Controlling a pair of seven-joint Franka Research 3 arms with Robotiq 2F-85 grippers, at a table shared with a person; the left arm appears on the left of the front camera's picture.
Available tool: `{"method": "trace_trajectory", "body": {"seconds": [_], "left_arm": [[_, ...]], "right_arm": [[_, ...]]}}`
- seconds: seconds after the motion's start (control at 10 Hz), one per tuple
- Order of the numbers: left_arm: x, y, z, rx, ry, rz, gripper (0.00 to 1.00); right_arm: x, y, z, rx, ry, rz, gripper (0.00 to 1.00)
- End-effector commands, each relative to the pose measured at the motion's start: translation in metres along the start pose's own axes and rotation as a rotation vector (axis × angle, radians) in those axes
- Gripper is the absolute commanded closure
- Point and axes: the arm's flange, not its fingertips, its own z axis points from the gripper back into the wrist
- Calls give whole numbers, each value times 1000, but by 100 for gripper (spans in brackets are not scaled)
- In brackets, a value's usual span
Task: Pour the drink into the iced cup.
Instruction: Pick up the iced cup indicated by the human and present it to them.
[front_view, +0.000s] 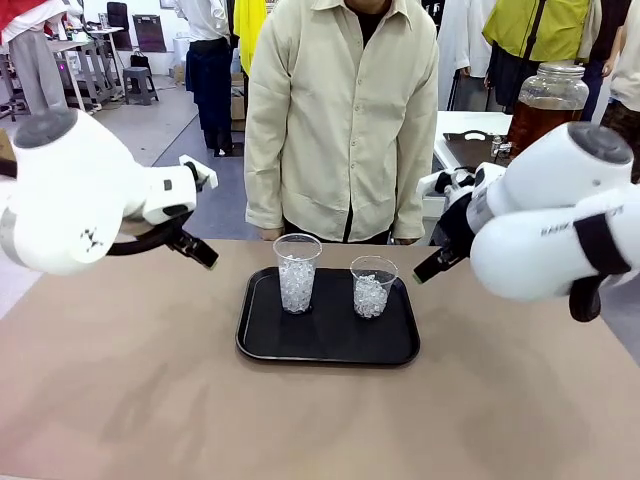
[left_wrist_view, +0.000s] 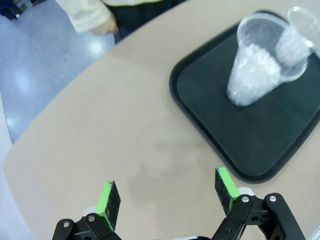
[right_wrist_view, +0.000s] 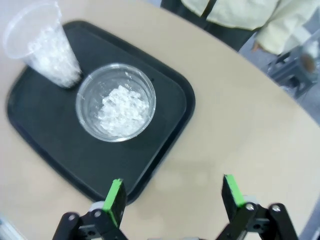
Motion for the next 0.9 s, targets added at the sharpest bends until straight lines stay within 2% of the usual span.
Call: {"method": "trace_trajectory", "body": {"seconds": [0.0, 0.2, 0.4, 0.6, 0.8], "left_arm": [[17, 7, 32, -60, -35, 55, 0], [29, 20, 49, -230, -75, 211, 0], [29, 35, 47, -334, -74, 361, 0], [24, 49, 40, -428, -103, 466, 0], [18, 60, 31, -550, -137, 554, 0]], "right_arm": [[13, -23, 34, 128, -12, -80, 0], [21, -45, 54, 299, -29, -213, 0], [21, -70, 62, 445, -72, -360, 0], [14, -92, 58, 604, -120, -468, 0], [6, -102, 48, 705, -126, -513, 0]]}}
